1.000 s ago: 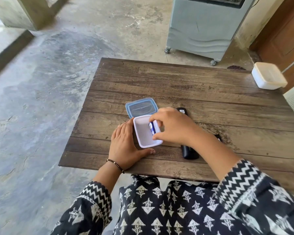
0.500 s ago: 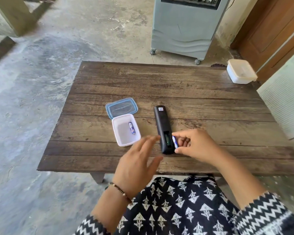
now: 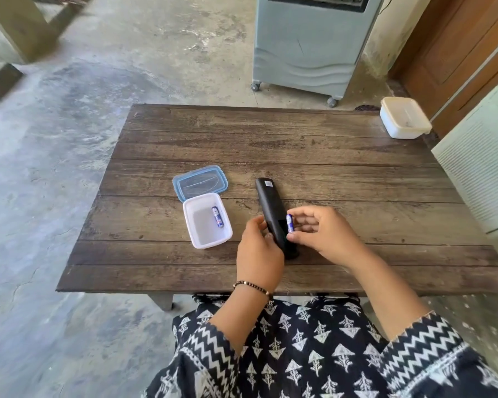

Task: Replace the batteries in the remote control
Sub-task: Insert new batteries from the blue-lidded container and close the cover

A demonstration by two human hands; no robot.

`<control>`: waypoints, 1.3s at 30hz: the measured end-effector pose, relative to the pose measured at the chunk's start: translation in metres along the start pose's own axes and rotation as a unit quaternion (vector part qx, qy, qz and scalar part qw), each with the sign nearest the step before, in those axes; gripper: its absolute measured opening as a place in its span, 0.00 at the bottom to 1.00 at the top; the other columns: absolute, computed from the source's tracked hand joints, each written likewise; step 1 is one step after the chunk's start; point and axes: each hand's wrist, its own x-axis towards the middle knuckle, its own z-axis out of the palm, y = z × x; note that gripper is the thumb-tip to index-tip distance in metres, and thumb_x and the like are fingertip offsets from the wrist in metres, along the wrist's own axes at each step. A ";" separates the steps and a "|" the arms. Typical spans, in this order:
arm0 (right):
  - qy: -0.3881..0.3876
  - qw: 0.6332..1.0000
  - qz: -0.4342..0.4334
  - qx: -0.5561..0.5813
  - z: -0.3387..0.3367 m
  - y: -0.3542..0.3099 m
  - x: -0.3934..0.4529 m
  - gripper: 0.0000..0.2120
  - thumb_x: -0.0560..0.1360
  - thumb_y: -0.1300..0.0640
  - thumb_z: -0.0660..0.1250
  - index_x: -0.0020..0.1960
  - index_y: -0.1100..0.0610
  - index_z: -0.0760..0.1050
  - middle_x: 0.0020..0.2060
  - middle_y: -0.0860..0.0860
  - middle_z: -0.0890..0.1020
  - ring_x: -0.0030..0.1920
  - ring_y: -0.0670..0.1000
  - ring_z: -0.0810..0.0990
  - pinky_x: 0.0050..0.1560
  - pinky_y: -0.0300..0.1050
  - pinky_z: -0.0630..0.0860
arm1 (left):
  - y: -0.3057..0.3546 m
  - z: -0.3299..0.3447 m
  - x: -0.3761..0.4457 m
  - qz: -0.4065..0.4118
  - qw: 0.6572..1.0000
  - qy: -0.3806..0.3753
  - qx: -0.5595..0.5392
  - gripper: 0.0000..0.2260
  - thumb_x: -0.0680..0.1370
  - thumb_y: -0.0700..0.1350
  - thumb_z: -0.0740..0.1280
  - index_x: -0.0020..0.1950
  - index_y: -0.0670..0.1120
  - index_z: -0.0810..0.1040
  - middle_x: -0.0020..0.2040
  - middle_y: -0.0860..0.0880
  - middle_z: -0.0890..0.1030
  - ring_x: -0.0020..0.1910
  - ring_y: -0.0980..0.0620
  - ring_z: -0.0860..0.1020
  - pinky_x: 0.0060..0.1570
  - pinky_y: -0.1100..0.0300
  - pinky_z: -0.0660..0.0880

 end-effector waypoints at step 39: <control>0.132 0.963 -0.167 -0.167 0.020 -0.014 -0.048 0.02 0.71 0.63 0.70 0.43 0.59 0.81 0.42 0.49 0.79 0.40 0.46 0.79 0.41 0.43 0.80 | -0.005 -0.015 0.001 -0.099 0.893 -0.159 -0.409 0.11 0.76 0.30 0.60 0.52 0.44 0.75 0.39 0.45 0.83 0.34 0.53 0.82 0.37 0.57 0.81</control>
